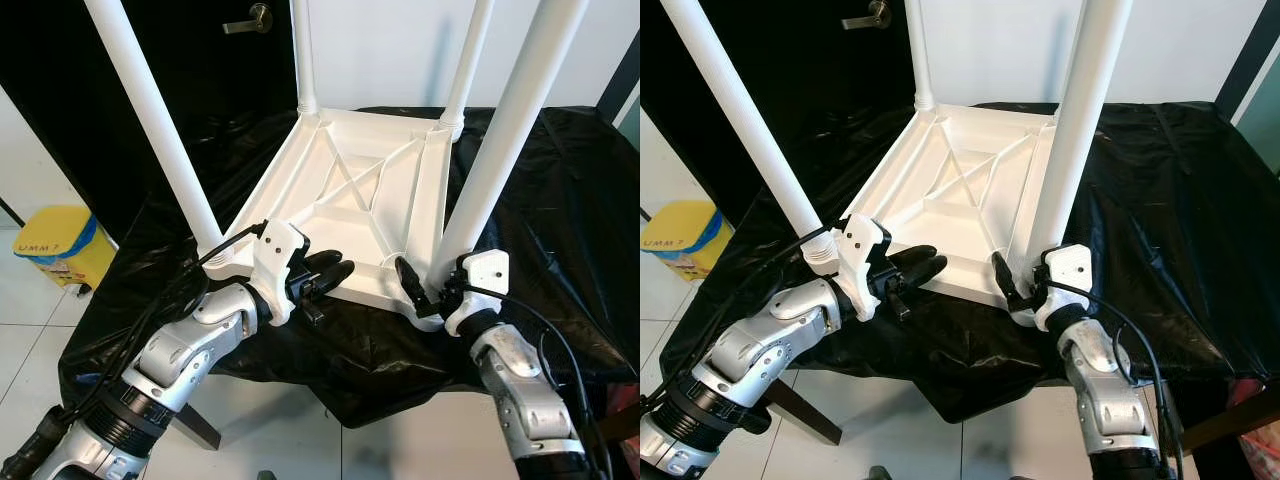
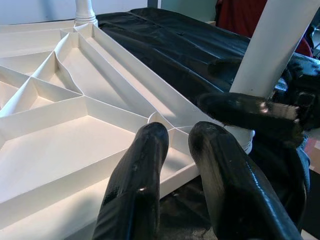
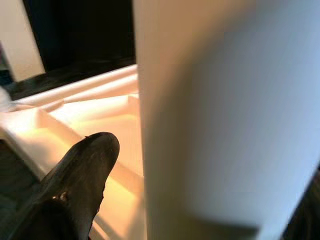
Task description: Building children table
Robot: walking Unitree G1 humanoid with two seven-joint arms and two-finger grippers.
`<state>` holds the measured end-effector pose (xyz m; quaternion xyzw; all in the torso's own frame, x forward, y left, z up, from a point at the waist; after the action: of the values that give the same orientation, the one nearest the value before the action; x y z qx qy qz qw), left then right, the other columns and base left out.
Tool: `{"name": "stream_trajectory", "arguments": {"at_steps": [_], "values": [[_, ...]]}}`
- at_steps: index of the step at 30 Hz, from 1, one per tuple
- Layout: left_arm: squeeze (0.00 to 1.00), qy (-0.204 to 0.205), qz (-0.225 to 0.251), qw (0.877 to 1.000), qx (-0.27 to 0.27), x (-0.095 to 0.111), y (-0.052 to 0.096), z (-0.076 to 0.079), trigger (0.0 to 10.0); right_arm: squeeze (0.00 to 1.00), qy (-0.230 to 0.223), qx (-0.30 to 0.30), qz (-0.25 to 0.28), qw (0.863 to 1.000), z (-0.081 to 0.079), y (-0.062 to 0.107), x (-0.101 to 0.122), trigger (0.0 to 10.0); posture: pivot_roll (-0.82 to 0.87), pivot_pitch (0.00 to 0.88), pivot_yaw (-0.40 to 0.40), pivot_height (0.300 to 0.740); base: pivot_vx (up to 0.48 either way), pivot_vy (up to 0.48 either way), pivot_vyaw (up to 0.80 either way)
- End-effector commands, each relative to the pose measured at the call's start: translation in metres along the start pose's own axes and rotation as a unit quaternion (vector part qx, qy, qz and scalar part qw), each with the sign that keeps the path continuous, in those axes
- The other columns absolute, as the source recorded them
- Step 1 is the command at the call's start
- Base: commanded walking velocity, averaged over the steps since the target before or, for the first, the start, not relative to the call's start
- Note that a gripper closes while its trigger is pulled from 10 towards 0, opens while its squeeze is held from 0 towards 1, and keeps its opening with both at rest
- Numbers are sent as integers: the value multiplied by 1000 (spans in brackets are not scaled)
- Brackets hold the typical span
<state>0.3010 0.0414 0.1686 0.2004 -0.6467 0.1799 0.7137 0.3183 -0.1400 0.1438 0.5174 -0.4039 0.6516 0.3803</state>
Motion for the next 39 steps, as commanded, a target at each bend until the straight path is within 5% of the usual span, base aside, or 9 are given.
{"name": "stream_trajectory", "arguments": {"at_steps": [1, 16, 33, 34, 37, 38, 39], "values": [[0, -6, -7, 992, -122, 2, 4, 22, 10000, 0, -5, 37, -10, 999, 0, -1, -3, 10000, -77, 10, 18, 740, 0, 0, 0], [0, -9, -8, 993, -121, 4, 4, 19, 10000, 0, 38, 176, -30, 983, -7, -10, -7, 10000, -75, 19, 32, 740, 0, 0, 0], [0, -13, -7, 993, -115, 7, 7, 15, 10000, 0, 45, 218, -38, 974, -13, -14, -11, 10000, -66, 16, 29, 740, 0, 0, 0], [0, -14, -8, 993, -115, 7, 7, 15, 10000, 0, 44, 219, -38, 974, -13, -13, -12, 8471, -67, 16, 30, 740, 0, 0, 0], [0, -14, -8, 993, -116, 7, 7, 15, 10000, 0, 42, 222, -39, 973, -15, -13, -14, 7059, -69, 16, 33, 740, 0, 0, 0], [0, -14, -8, 993, -117, 7, 7, 16, 10000, 0, 40, 222, -40, 973, -16, -12, -15, 2824, -70, 17, 32, 740, 0, 0, 0], [0, -14, -8, 993, -117, 7, 7, 16, 10000, 0, 40, 222, -40, 973, -16, -12, -15, 2824, -70, 17, 32, 740, 0, 0, 0]]}}
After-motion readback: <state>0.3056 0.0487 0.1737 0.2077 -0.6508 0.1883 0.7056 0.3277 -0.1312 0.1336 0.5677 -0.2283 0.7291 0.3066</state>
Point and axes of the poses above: a point about 5 cm out from each wrist's last joint towards the gripper, its own y axis pointing back from the gripper into the wrist, its own x axis along the axis of the wrist's last joint, z = x × y, the point moved 5 cm from there along -y, pointing out of the wrist towards the gripper, and after that the axes turned 4 degrees about y, right-handed, at the moved point
